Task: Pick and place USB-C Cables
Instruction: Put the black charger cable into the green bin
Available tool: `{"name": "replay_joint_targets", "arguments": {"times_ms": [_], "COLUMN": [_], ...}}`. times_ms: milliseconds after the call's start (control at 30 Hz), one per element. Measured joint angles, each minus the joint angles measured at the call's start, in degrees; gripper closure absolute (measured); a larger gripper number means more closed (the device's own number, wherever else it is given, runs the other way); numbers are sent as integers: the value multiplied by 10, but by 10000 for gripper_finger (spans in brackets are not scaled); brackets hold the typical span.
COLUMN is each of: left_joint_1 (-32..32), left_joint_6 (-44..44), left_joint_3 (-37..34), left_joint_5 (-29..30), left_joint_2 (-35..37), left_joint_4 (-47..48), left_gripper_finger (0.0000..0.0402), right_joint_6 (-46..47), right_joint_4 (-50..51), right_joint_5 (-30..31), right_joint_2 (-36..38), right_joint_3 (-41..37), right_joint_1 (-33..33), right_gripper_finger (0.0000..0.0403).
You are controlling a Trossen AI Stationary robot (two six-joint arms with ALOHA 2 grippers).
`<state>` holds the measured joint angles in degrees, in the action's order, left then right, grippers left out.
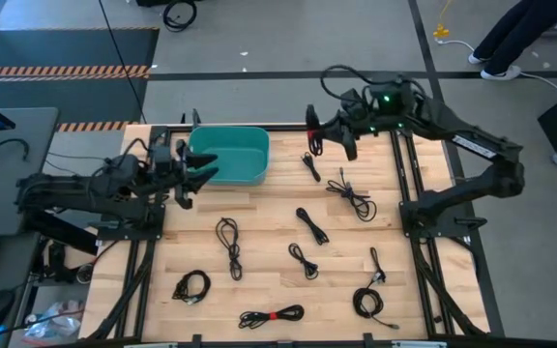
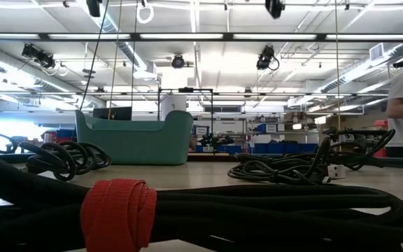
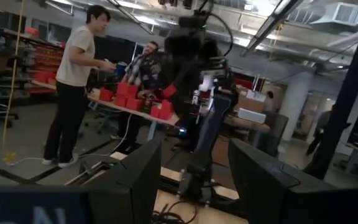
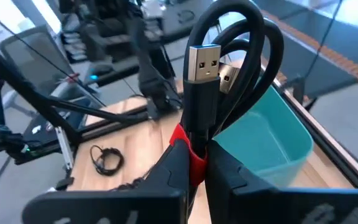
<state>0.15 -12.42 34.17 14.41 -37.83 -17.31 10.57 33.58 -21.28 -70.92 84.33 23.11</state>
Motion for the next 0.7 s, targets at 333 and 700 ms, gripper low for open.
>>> {"name": "replay_joint_targets", "arguments": {"times_ms": [333,700], "left_joint_1": [1,1], "left_joint_6": [-4,-9], "left_joint_3": [0,0], "left_joint_5": [1,-3], "left_joint_2": [-28,-66], "left_joint_4": [-3,-65], "left_gripper_finger": [206,158], "right_joint_6": [40,44], "right_joint_4": [-37,-166], "right_joint_5": [17,-1], "right_joint_2": [7,-43], "right_joint_3": [0,0], "right_joint_1": [-79,-173], "right_gripper_finger": [377,377]}}
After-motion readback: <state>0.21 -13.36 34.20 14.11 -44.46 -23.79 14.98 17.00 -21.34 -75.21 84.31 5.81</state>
